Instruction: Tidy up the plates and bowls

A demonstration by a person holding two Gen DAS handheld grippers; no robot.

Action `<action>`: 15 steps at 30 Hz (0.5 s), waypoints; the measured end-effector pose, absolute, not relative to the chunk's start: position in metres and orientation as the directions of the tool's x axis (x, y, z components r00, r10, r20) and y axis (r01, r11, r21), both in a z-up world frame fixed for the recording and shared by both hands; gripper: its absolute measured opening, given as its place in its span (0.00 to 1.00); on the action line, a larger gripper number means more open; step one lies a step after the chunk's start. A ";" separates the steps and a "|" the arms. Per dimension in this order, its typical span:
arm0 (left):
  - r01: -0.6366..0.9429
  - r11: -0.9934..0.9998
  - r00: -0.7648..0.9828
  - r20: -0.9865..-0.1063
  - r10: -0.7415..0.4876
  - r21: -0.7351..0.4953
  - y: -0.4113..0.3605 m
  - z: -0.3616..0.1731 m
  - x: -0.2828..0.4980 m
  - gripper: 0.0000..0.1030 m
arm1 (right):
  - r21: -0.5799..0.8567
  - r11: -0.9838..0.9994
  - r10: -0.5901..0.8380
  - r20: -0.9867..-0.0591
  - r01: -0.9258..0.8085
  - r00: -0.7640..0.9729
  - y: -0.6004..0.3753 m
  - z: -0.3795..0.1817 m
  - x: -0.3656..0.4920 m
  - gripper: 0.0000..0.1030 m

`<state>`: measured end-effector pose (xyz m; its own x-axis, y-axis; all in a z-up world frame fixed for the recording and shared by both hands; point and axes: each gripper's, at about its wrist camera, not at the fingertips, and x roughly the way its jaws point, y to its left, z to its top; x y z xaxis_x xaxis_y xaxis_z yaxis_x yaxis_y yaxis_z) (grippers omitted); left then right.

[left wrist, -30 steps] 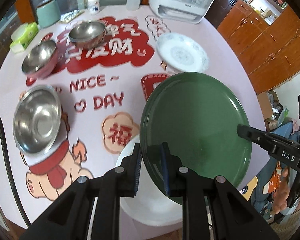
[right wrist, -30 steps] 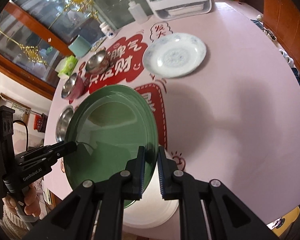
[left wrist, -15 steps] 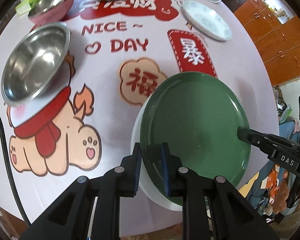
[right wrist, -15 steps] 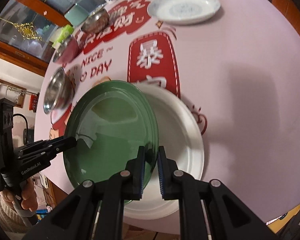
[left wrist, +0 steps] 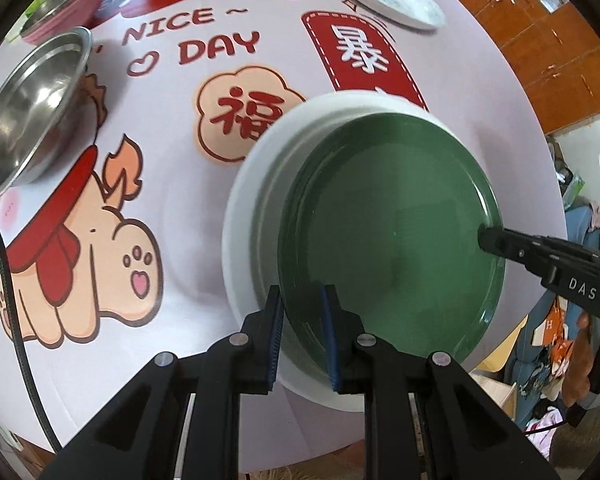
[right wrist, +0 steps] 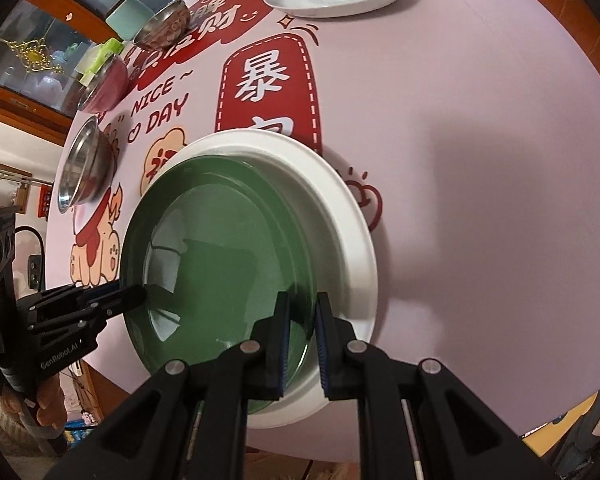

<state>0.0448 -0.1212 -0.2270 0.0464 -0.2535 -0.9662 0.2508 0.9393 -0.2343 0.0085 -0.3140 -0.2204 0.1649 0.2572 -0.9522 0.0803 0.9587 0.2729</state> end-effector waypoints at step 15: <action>0.248 0.938 0.048 -0.964 -0.260 -0.241 -0.118 -0.227 0.047 0.16 | 0.214 0.975 0.204 -0.969 0.062 0.139 -0.303 -0.229 0.009 0.17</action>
